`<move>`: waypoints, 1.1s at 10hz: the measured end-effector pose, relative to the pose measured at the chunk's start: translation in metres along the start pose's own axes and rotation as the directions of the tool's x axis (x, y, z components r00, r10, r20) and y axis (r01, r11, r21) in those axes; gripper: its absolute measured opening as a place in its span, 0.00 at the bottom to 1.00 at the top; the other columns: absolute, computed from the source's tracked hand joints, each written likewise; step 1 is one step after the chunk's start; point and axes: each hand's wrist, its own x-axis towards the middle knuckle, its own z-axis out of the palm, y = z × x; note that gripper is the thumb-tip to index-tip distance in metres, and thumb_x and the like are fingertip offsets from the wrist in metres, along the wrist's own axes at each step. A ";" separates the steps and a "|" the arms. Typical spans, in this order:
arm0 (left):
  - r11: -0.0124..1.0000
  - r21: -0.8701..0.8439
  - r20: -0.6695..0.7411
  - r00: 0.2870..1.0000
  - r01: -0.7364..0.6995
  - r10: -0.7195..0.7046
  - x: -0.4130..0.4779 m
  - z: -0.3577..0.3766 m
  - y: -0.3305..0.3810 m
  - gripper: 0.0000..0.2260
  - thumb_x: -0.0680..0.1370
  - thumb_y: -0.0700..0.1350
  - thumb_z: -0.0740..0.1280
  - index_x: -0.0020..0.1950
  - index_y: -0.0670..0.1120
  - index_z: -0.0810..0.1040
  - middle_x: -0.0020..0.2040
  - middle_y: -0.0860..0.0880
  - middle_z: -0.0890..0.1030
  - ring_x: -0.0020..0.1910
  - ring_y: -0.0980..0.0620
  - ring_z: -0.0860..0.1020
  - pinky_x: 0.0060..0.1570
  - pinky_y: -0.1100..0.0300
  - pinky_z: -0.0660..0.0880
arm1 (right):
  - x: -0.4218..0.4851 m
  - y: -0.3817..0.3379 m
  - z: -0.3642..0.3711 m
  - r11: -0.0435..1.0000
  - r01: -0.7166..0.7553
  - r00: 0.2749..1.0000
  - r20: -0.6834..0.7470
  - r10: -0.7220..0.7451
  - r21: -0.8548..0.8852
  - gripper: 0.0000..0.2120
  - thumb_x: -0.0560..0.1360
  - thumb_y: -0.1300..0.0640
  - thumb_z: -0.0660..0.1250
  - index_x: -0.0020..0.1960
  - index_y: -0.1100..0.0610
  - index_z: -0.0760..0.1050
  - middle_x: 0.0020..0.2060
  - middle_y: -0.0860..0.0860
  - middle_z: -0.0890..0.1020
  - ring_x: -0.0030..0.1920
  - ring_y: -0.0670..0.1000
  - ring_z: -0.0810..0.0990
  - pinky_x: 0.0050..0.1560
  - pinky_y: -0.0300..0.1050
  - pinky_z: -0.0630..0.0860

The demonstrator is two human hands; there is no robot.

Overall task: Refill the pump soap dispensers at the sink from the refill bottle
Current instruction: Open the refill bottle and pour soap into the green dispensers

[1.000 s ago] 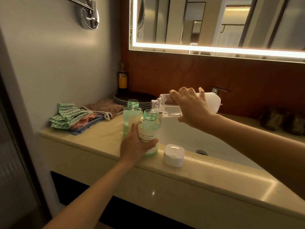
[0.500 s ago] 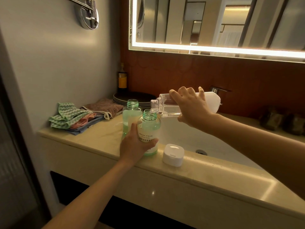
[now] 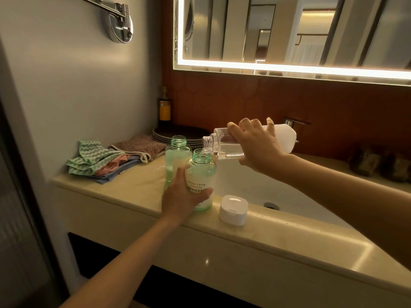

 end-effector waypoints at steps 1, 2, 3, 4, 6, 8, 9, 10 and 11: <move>1.000 -0.004 0.006 1.000 0.002 -0.002 0.000 0.000 0.000 0.33 0.64 0.56 0.76 0.64 0.48 0.66 0.52 0.50 0.78 0.50 0.47 0.77 0.43 0.56 0.73 | 0.000 0.000 0.000 1.000 0.001 1.000 0.001 -0.001 -0.004 0.37 0.71 0.53 0.70 0.73 0.52 0.53 0.67 0.55 0.65 0.67 0.56 0.64 0.69 0.66 0.53; 1.000 -0.013 0.007 1.000 0.003 -0.003 0.000 0.000 0.000 0.33 0.64 0.56 0.76 0.63 0.48 0.67 0.52 0.51 0.78 0.51 0.47 0.77 0.42 0.57 0.71 | 0.000 0.000 0.000 1.000 0.005 1.000 -0.004 -0.005 -0.014 0.37 0.71 0.53 0.70 0.73 0.52 0.53 0.67 0.54 0.65 0.67 0.56 0.64 0.69 0.65 0.52; 1.000 -0.015 0.002 1.000 -0.001 0.001 0.000 0.000 0.000 0.33 0.64 0.56 0.76 0.63 0.48 0.67 0.50 0.52 0.77 0.50 0.47 0.76 0.41 0.59 0.69 | 0.001 0.000 0.000 1.000 0.009 1.000 -0.001 -0.009 -0.015 0.37 0.71 0.53 0.70 0.73 0.52 0.52 0.67 0.54 0.65 0.67 0.56 0.63 0.69 0.65 0.52; 1.000 -0.012 0.000 1.000 -0.010 0.010 -0.001 0.000 0.000 0.33 0.64 0.56 0.76 0.64 0.49 0.66 0.52 0.50 0.78 0.50 0.47 0.77 0.42 0.57 0.71 | 0.000 0.000 0.000 1.000 0.009 1.000 -0.001 -0.009 -0.016 0.37 0.71 0.53 0.70 0.73 0.52 0.52 0.67 0.54 0.65 0.67 0.56 0.64 0.69 0.66 0.52; 1.000 -0.003 -0.004 1.000 -0.009 0.009 -0.001 0.000 0.001 0.34 0.64 0.56 0.76 0.65 0.48 0.66 0.53 0.49 0.78 0.50 0.46 0.76 0.42 0.58 0.69 | 0.000 0.000 -0.001 1.000 0.005 1.000 -0.002 -0.005 -0.015 0.37 0.71 0.53 0.70 0.73 0.52 0.53 0.67 0.54 0.65 0.67 0.56 0.64 0.69 0.66 0.52; 1.000 0.007 -0.008 1.000 -0.007 0.007 0.000 0.001 0.000 0.34 0.64 0.56 0.76 0.65 0.49 0.66 0.52 0.50 0.77 0.49 0.47 0.76 0.41 0.59 0.69 | 0.001 0.000 -0.001 1.000 0.006 1.000 -0.001 -0.006 -0.028 0.37 0.71 0.54 0.70 0.73 0.52 0.53 0.67 0.55 0.65 0.67 0.57 0.64 0.69 0.66 0.52; 1.000 0.006 -0.011 1.000 -0.010 0.010 0.000 0.001 -0.001 0.34 0.64 0.56 0.76 0.64 0.49 0.66 0.51 0.50 0.77 0.49 0.47 0.76 0.41 0.57 0.70 | 0.001 0.000 -0.002 1.000 0.008 1.000 -0.002 -0.008 -0.024 0.37 0.71 0.54 0.70 0.73 0.53 0.53 0.66 0.55 0.65 0.66 0.57 0.64 0.69 0.66 0.52; 1.000 0.005 -0.008 1.000 -0.009 0.009 0.000 0.001 -0.001 0.33 0.64 0.57 0.76 0.63 0.49 0.67 0.52 0.49 0.78 0.49 0.46 0.76 0.41 0.57 0.71 | 0.000 0.000 -0.002 0.999 0.007 1.000 -0.001 -0.007 -0.032 0.37 0.71 0.54 0.70 0.73 0.53 0.53 0.66 0.54 0.65 0.66 0.56 0.64 0.69 0.66 0.52; 1.000 0.006 -0.008 1.000 -0.010 0.010 0.000 0.001 -0.001 0.33 0.64 0.57 0.76 0.63 0.48 0.67 0.52 0.49 0.78 0.50 0.47 0.76 0.42 0.56 0.71 | 0.001 0.000 -0.001 0.999 0.008 1.000 -0.001 -0.008 -0.031 0.36 0.71 0.54 0.69 0.73 0.52 0.52 0.67 0.54 0.65 0.67 0.56 0.64 0.69 0.66 0.52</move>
